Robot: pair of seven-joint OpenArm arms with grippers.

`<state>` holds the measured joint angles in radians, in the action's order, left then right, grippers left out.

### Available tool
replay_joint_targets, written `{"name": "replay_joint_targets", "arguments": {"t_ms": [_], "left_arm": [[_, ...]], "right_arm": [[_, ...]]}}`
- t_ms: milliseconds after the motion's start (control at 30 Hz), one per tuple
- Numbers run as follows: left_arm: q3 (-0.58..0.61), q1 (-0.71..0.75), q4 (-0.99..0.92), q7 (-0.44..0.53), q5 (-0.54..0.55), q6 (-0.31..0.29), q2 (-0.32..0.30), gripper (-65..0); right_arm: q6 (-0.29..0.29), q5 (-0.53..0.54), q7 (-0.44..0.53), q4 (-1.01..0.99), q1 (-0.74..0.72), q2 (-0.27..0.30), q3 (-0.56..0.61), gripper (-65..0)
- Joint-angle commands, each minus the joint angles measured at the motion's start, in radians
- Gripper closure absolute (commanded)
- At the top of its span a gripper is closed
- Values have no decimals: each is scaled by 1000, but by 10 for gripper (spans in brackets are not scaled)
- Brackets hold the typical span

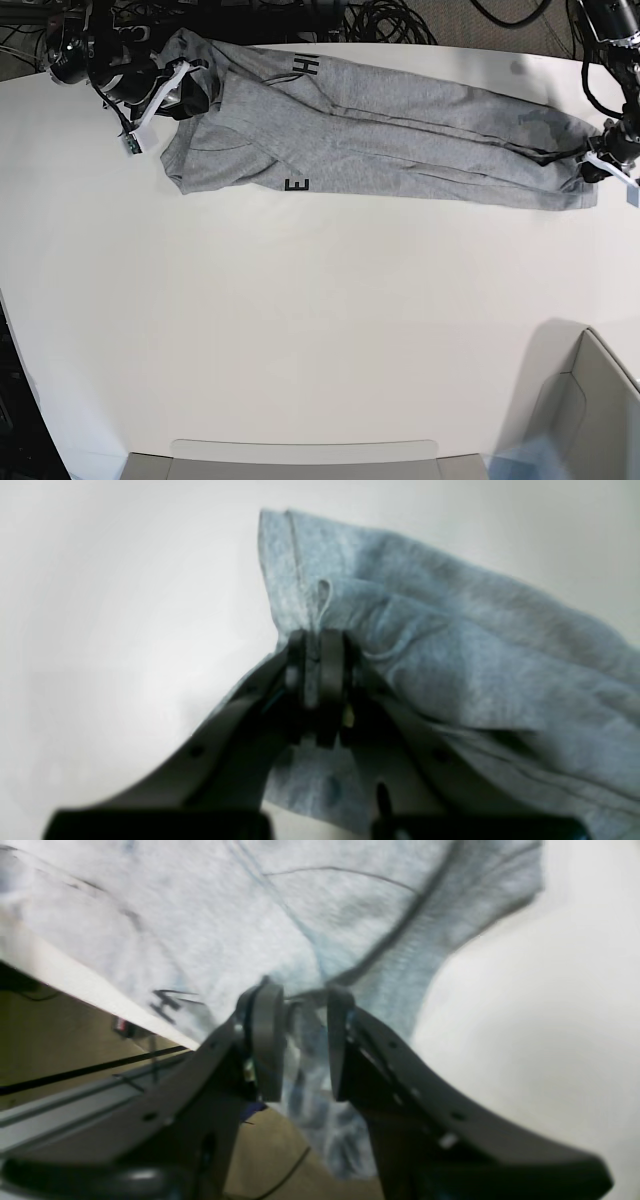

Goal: Fold the T-shirt properly
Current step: 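Fold the strip end held by the left gripper toward the right gripper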

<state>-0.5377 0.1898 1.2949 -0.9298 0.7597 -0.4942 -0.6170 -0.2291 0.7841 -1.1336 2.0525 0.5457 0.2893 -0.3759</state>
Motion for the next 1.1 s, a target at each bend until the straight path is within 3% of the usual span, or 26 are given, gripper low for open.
{"name": "replay_joint_targets", "arguments": {"t_ms": [0, 267, 533, 867, 1067], "left_arm": [[-37, 3, 36, -11, 7, -1, -11, 0], [-83, 56, 239, -87, 7, -1, 52, 0], [-78, 129, 418, -91, 5, 6, 150, 0], [-75, 139, 676, -212, 4, 7, 291, 0], [37, 168, 704, -208, 4, 9, 319, 0]], "right_arm": [[-3, 27, 13, 15, 1, 8, -5, -156], [-2, 28, 13, 15, -3, 8, -5, -156], [-2, 25, 14, 15, -3, 8, -5, -156], [-2, 25, 14, 13, -19, 8, -5, -156], [-2, 25, 16, 13, -19, 8, -5, -156]]}}
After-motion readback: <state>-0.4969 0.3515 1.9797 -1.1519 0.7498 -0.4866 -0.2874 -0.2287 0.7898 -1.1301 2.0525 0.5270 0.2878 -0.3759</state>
